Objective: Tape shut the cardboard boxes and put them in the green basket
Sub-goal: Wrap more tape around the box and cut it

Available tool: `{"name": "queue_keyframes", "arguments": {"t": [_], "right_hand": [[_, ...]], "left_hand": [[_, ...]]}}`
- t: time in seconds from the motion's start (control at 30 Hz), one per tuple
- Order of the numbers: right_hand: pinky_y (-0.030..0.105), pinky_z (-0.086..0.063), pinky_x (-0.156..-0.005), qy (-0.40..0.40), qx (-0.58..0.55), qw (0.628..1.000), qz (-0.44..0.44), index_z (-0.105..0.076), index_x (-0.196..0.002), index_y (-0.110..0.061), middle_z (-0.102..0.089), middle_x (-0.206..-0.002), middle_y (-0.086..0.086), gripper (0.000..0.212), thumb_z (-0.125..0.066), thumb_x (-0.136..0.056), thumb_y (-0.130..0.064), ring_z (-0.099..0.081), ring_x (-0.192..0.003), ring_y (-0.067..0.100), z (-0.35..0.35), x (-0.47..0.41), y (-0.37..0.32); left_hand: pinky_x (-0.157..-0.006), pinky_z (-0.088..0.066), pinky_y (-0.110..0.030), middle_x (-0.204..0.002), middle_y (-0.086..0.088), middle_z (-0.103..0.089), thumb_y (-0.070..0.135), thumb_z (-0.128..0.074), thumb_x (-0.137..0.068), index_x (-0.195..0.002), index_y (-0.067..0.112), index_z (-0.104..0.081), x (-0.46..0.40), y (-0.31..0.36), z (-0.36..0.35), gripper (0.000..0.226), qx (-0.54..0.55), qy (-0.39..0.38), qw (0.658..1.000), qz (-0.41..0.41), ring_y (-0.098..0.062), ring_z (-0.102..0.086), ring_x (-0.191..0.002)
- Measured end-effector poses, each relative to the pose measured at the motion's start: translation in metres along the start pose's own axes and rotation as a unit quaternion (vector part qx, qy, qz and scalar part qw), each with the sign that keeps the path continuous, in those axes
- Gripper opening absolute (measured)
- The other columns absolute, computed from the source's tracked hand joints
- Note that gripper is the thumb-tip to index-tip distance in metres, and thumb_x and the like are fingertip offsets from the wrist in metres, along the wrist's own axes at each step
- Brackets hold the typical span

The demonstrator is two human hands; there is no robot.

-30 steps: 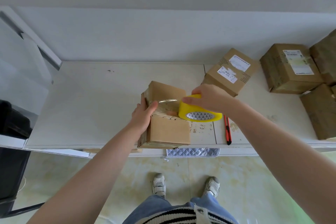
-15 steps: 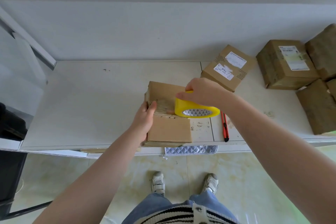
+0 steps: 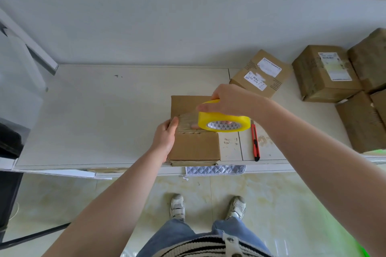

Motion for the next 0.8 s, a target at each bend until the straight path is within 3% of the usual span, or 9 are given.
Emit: {"name": "queue_keyframes", "arguments": {"t": [0.07,0.17,0.3,0.57,0.63,0.67,0.7,0.73,0.8], "right_hand": [[0.027,-0.032,-0.050,0.006,0.055,0.998,-0.028,-0.039,-0.058,-0.014,-0.038,-0.053,-0.003,0.066,-0.054,-0.079,-0.076,-0.037,-0.046,0.013,0.001,0.002,0.017],[0.028,-0.041,-0.054,-0.015,0.134,0.986,-0.093,-0.046,-0.061,-0.014,-0.046,-0.055,-0.004,0.071,-0.047,-0.075,-0.083,-0.048,-0.050,0.012,-0.009,0.002,0.046],[0.027,-0.038,-0.051,-0.043,0.082,0.987,-0.129,-0.044,-0.056,-0.014,-0.040,-0.049,-0.004,0.073,-0.047,-0.071,-0.085,-0.042,-0.045,0.013,-0.038,-0.007,0.073],[0.026,-0.047,-0.058,-0.054,0.008,0.990,-0.132,-0.071,-0.082,-0.009,-0.069,-0.069,0.003,0.081,-0.049,-0.070,-0.086,-0.061,-0.058,0.013,-0.065,-0.025,0.096],[0.026,-0.046,-0.057,-0.051,0.000,0.990,-0.132,-0.071,-0.081,-0.010,-0.067,-0.067,0.000,0.079,-0.050,-0.070,-0.085,-0.062,-0.061,0.013,-0.068,-0.026,0.098],[0.027,-0.047,-0.058,-0.051,-0.002,0.990,-0.131,-0.071,-0.081,-0.010,-0.066,-0.066,0.000,0.078,-0.050,-0.071,-0.085,-0.062,-0.061,0.013,-0.068,-0.026,0.098],[0.027,-0.047,-0.059,-0.051,-0.002,0.990,-0.131,-0.070,-0.081,-0.010,-0.066,-0.066,0.000,0.078,-0.049,-0.071,-0.085,-0.062,-0.062,0.014,-0.069,-0.026,0.098],[0.028,-0.048,-0.060,-0.052,-0.001,0.990,-0.130,-0.070,-0.081,-0.010,-0.066,-0.067,0.000,0.078,-0.049,-0.071,-0.085,-0.062,-0.063,0.014,-0.070,-0.027,0.099],[0.029,-0.049,-0.062,-0.054,0.002,0.990,-0.129,-0.070,-0.082,-0.009,-0.068,-0.070,0.002,0.079,-0.048,-0.072,-0.085,-0.064,-0.066,0.016,-0.072,-0.027,0.100]], "left_hand": [[-0.077,-0.038,-0.025,-0.095,0.010,-0.059,0.039,-0.043,-0.103,-0.108,0.020,-0.064,-0.002,-0.001,-0.001,0.029,-0.009,0.001,1.000,-0.005,-0.006,-0.053,-0.088],[-0.060,-0.026,-0.018,-0.075,0.016,-0.037,0.041,-0.043,-0.103,-0.077,0.033,-0.042,-0.003,-0.003,-0.003,0.027,-0.034,0.004,0.999,-0.005,0.002,-0.034,-0.065],[-0.059,-0.023,-0.019,-0.076,0.015,-0.033,0.041,-0.041,-0.103,-0.076,0.033,-0.039,-0.006,-0.005,-0.003,0.029,-0.050,0.001,0.999,-0.016,0.001,-0.030,-0.063],[-0.059,-0.025,-0.018,-0.073,0.017,-0.035,0.041,-0.040,-0.103,-0.074,0.035,-0.038,-0.006,-0.005,-0.003,0.031,-0.077,0.007,0.997,-0.029,0.003,-0.031,-0.063],[-0.067,-0.037,-0.024,-0.082,0.009,-0.052,0.040,-0.039,-0.104,-0.084,0.027,-0.052,-0.003,0.000,-0.002,0.027,-0.099,0.009,0.994,-0.034,-0.006,-0.048,-0.074],[-0.080,-0.043,-0.030,-0.101,-0.001,-0.061,0.040,-0.037,-0.104,-0.104,0.019,-0.059,-0.002,0.002,-0.003,0.030,-0.127,0.007,0.991,-0.036,-0.017,-0.057,-0.093],[-0.099,-0.041,-0.036,-0.130,-0.009,-0.058,0.040,-0.036,-0.104,-0.131,0.013,-0.052,-0.002,0.005,-0.002,0.042,-0.182,0.016,0.982,-0.038,-0.026,-0.054,-0.119],[-0.112,-0.031,-0.039,-0.152,-0.013,-0.040,0.040,-0.035,-0.104,-0.150,0.010,-0.032,-0.001,0.006,-0.001,0.055,-0.270,0.037,0.961,-0.044,-0.030,-0.039,-0.138],[-0.121,-0.011,-0.045,-0.163,-0.016,-0.006,0.037,-0.033,-0.104,-0.156,0.009,-0.005,0.001,0.017,-0.005,0.065,-0.466,0.112,0.869,-0.123,-0.033,-0.011,-0.150]]}}
Point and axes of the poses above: each hand's wrist, its own x-axis away from the middle knuckle, its own z-axis out of the back of the hand, y = z × x, the point moved 3 cm from there along -x, towards the middle knuckle
